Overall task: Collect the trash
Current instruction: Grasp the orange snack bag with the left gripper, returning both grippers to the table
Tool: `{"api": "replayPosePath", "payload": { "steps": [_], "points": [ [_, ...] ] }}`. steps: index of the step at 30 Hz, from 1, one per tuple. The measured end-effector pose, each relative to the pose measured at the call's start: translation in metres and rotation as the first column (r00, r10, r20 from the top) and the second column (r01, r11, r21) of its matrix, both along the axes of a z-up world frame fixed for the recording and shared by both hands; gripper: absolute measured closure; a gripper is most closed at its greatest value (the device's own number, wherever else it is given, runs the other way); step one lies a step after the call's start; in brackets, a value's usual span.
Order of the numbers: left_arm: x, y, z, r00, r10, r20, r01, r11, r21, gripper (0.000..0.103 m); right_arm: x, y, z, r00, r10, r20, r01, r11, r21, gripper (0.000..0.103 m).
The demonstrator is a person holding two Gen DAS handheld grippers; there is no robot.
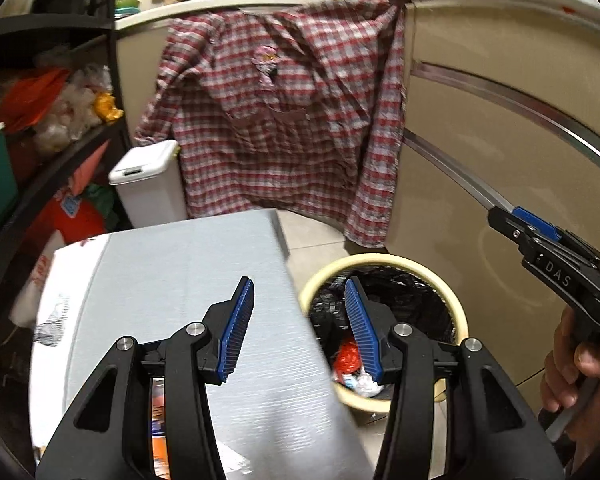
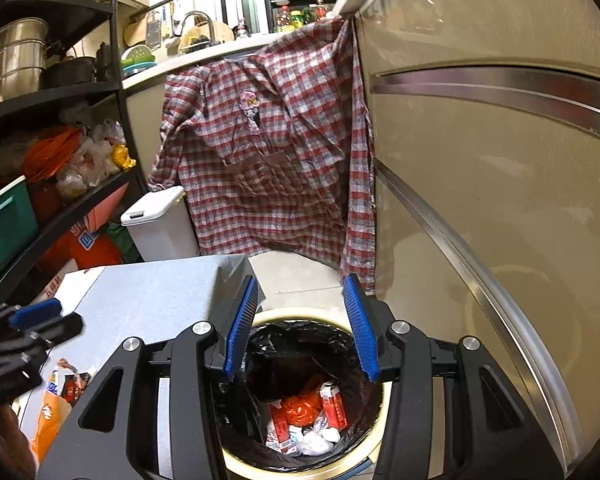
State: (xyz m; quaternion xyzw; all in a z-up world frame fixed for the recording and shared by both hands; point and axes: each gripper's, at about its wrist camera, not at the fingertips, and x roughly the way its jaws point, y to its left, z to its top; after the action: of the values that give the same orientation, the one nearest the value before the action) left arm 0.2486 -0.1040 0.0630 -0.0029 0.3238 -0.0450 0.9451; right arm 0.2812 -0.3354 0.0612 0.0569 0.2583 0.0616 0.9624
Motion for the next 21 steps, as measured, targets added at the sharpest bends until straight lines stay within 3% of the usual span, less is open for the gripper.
{"api": "replayPosePath", "payload": {
  "steps": [10, 14, 16, 21],
  "points": [
    [-0.040, 0.114, 0.002, 0.996, 0.077, -0.048, -0.074, 0.996, 0.049, 0.056, -0.029, 0.037, 0.006, 0.993, 0.114, 0.012, -0.115, 0.992, 0.047, 0.057],
    [-0.054, 0.153, -0.017, 0.989, 0.128, -0.073, -0.126, 0.991, 0.039, 0.055, -0.042, 0.057, 0.004, 0.986, 0.163, 0.015, -0.164, 0.985, 0.056, 0.057],
    [-0.058, 0.164, -0.030, 0.983, 0.158, -0.089, -0.157, 0.987, 0.011, 0.048, -0.048, 0.070, 0.002, 0.982, 0.186, 0.018, -0.187, 0.981, 0.044, 0.057],
    [-0.057, 0.158, -0.068, 0.975, 0.150, -0.162, -0.155, 0.988, -0.019, 0.047, -0.054, 0.098, -0.008, 0.973, 0.232, 0.001, -0.232, 0.972, 0.029, 0.058]
  ]
}}
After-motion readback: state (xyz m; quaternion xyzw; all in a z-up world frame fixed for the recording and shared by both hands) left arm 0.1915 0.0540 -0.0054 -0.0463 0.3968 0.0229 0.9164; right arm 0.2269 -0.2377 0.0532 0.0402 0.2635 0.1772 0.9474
